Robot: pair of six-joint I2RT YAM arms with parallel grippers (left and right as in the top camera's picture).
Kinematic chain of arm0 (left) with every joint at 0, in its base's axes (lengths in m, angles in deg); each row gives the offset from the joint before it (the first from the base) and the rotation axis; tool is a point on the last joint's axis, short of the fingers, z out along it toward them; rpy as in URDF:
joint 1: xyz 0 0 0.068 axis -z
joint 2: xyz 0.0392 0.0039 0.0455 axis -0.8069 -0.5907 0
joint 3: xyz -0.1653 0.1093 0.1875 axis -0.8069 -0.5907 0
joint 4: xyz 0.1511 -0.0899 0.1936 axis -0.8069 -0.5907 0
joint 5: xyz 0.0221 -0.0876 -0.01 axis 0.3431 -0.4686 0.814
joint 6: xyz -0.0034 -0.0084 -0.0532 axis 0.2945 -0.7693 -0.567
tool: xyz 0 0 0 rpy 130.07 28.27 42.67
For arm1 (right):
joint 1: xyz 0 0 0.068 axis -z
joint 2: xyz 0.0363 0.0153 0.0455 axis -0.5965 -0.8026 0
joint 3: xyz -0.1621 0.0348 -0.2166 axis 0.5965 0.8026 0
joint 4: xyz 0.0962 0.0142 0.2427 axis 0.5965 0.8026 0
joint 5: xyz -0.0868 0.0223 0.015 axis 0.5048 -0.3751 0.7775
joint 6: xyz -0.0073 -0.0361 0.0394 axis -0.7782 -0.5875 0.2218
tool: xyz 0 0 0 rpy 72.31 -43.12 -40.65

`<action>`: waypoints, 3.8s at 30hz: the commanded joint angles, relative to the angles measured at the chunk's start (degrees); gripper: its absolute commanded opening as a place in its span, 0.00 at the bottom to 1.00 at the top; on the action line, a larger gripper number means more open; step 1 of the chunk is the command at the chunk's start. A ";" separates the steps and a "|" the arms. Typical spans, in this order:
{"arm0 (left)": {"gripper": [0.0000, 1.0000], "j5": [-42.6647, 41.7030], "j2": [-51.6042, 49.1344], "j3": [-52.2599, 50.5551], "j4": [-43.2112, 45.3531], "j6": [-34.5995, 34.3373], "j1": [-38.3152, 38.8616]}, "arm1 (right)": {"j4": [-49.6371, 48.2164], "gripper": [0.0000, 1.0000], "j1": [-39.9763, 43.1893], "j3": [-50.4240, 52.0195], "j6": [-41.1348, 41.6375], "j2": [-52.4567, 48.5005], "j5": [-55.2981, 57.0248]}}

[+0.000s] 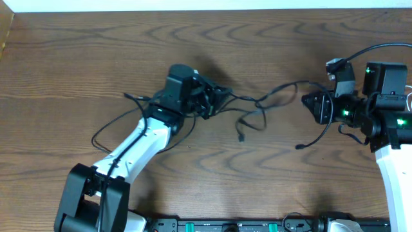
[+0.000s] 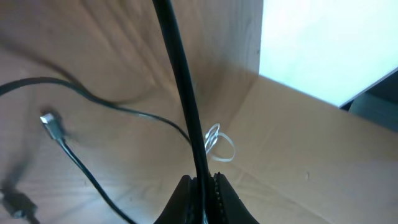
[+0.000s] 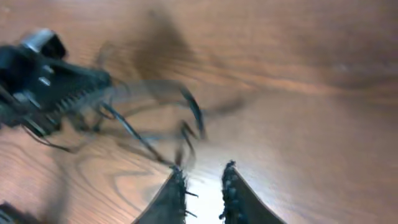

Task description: Untangle cables

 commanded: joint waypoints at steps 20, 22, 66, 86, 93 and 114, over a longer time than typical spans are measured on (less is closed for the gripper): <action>0.07 -0.35 -0.15 0.94 -2.71 3.58 -1.44 | 15.39 0.99 -0.26 -0.55 41.97 -3.08 45.88; 0.08 0.83 -0.15 0.94 -4.11 3.58 -1.44 | 14.21 0.99 -0.28 -0.55 41.72 -3.52 43.01; 0.08 2.43 -0.15 0.90 -1.86 9.75 -1.44 | -9.11 0.01 -15.67 9.73 37.59 -14.21 12.46; 0.08 2.23 -0.15 0.90 -2.25 9.77 -1.42 | -22.88 0.71 -15.98 9.73 32.02 -14.23 2.45; 0.08 2.25 -0.15 0.90 -2.51 9.77 -1.44 | -29.11 0.91 -15.98 9.73 25.20 -14.23 -5.81; 0.08 2.27 -0.15 0.90 -8.26 12.61 -1.49 | -53.22 0.99 -10.10 9.73 14.99 -14.21 -42.86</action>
